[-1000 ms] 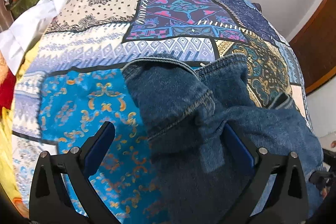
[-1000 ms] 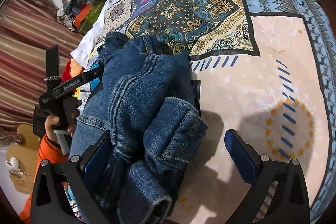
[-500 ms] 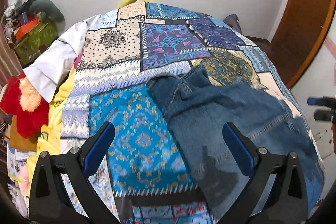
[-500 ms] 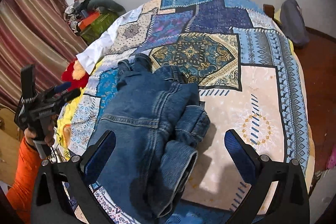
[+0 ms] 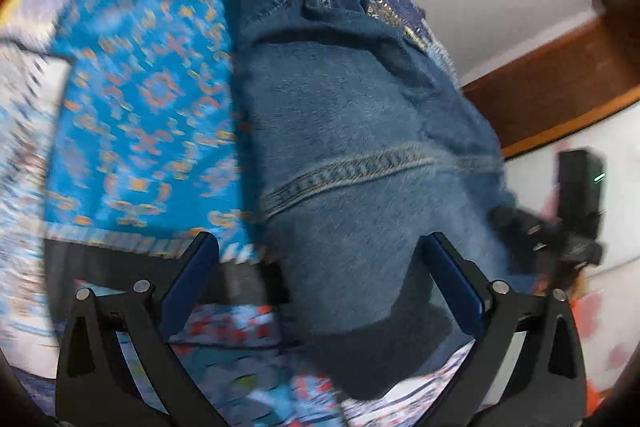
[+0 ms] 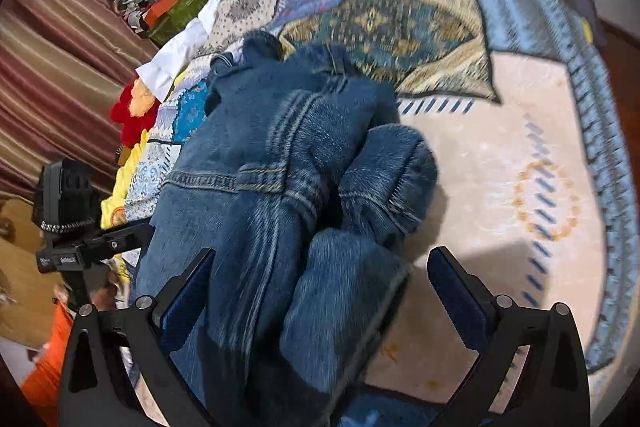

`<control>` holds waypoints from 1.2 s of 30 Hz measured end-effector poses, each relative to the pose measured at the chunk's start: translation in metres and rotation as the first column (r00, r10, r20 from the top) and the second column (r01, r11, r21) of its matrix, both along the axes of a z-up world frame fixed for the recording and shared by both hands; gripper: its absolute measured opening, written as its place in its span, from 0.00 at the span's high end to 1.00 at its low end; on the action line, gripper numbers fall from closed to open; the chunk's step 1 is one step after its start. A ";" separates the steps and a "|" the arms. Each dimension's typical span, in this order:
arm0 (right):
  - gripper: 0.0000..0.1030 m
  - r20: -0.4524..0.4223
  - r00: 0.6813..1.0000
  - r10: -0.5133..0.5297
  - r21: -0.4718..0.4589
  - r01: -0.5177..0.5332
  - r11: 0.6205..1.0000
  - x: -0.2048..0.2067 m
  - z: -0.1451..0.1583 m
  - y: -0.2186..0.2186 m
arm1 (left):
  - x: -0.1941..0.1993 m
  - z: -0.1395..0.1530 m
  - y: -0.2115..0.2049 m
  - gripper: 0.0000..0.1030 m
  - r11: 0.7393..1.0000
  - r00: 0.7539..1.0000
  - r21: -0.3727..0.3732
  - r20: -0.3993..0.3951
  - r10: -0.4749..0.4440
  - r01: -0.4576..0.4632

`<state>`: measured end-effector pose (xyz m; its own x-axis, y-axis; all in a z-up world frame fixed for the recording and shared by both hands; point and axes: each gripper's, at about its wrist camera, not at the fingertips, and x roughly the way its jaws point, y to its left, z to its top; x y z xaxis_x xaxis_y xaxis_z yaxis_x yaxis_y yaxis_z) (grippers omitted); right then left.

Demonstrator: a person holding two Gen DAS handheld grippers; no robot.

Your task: Fold large clothes

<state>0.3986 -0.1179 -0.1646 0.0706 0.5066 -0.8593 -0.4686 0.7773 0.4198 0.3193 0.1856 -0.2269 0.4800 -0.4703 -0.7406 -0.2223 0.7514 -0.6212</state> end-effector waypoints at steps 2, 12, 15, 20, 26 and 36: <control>0.00 -0.048 0.999 0.002 0.017 -0.001 1.000 0.007 -0.011 0.005 | 0.011 -0.008 -0.001 0.00 0.998 1.000 -0.070 -0.002 -0.002 0.002; 0.00 -0.153 0.987 0.040 0.076 -0.029 0.997 0.026 -0.042 0.024 | 0.058 -0.049 -0.011 0.00 0.967 0.997 -0.253 -0.064 -0.040 0.023; 0.01 -0.178 0.984 0.022 0.092 -0.006 0.996 0.031 -0.045 0.024 | 0.069 -0.051 -0.012 0.01 0.967 0.996 -0.254 -0.069 -0.051 0.032; 0.26 -0.185 0.982 -0.023 0.107 0.044 0.993 0.035 -0.039 0.023 | 0.055 -0.033 -0.017 0.16 0.982 0.998 -0.185 -0.057 -0.035 0.024; 0.47 -0.122 0.993 -0.005 0.089 0.016 0.996 0.020 -0.013 0.028 | 0.048 0.009 -0.035 0.32 0.995 0.998 -0.075 -0.011 -0.068 0.067; 0.52 0.037 0.999 -0.018 0.194 0.011 0.981 -0.007 0.094 0.038 | 0.013 0.138 -0.029 0.34 0.997 0.980 0.052 0.186 -0.073 0.064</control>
